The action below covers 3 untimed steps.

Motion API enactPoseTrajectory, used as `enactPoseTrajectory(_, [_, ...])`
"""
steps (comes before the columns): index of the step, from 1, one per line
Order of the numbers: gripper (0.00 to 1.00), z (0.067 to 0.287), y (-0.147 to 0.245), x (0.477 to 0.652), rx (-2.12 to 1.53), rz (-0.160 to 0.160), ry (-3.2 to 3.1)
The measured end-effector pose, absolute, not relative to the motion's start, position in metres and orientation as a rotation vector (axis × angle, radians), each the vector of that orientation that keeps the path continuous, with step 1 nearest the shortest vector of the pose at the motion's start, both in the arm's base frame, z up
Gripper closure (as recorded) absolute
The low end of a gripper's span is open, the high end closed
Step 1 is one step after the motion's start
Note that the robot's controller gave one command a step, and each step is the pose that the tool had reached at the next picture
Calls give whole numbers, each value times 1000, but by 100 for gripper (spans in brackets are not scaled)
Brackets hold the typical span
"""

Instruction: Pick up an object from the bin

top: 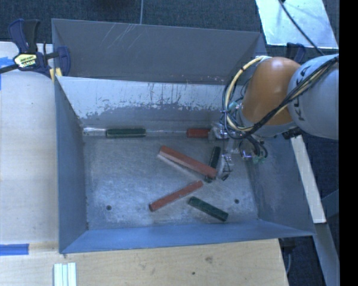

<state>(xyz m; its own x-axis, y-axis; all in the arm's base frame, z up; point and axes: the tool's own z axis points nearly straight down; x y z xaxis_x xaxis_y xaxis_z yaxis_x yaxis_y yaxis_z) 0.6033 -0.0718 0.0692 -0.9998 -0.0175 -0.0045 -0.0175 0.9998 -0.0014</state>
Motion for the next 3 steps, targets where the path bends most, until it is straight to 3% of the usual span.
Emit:
enactPoseTrajectory(1, [0,71,-14,592,214,2,3130])
enactPoseTrajectory(2, [100,71,-16,592,212,0,3131])
enactPoseTrajectory(3, [100,72,-52,618,405,-1,3110])
